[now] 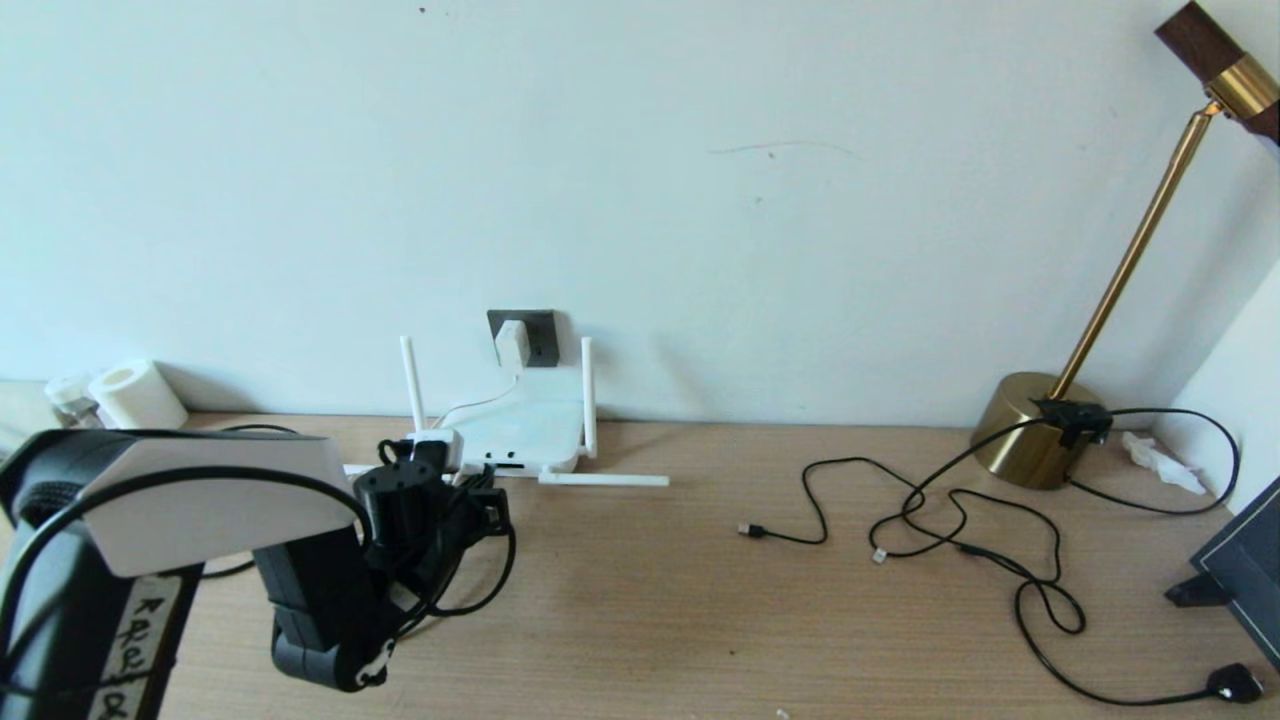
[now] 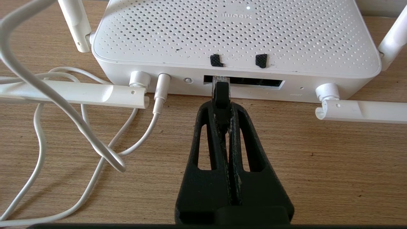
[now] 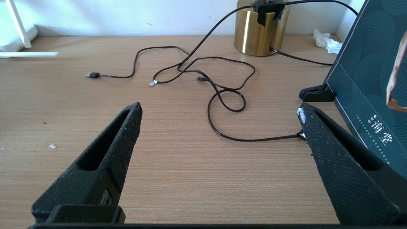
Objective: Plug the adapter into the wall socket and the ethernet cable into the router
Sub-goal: Plug cable into router interface
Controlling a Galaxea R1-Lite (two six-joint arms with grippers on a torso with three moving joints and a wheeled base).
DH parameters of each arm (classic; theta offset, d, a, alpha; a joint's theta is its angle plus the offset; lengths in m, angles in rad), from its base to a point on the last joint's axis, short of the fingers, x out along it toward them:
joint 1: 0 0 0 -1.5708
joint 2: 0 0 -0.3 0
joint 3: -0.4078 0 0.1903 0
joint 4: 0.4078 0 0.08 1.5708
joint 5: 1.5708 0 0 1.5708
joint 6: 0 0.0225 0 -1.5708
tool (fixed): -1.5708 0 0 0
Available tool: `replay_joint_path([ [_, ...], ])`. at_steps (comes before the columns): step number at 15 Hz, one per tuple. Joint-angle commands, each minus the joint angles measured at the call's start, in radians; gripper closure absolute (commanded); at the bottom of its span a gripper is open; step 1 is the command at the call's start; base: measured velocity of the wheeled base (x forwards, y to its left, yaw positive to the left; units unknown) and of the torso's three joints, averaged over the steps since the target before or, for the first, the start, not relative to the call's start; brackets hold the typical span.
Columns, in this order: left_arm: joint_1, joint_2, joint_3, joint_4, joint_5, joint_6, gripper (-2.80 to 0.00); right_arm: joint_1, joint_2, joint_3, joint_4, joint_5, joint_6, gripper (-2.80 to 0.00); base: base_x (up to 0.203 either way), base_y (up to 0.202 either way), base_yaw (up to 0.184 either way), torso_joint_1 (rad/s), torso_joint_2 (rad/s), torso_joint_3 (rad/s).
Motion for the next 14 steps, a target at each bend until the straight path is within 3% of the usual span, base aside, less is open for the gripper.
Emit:
replay_joint_path([
  [1, 0.0, 0.002, 0.0, -0.008, 0.002, 0.0, 0.0, 0.0, 0.002, 0.0, 0.0, 0.0, 0.0, -2.8, 0.0, 0.0, 0.0, 0.0, 0.0, 0.0],
  [14, 0.003, -0.006, 0.008, -0.008, 0.002, 0.0, 0.0, 0.0, 0.002, 0.0, 0.0, 0.0, 0.0, -2.8, 0.0, 0.0, 0.0, 0.0, 0.0, 0.0],
])
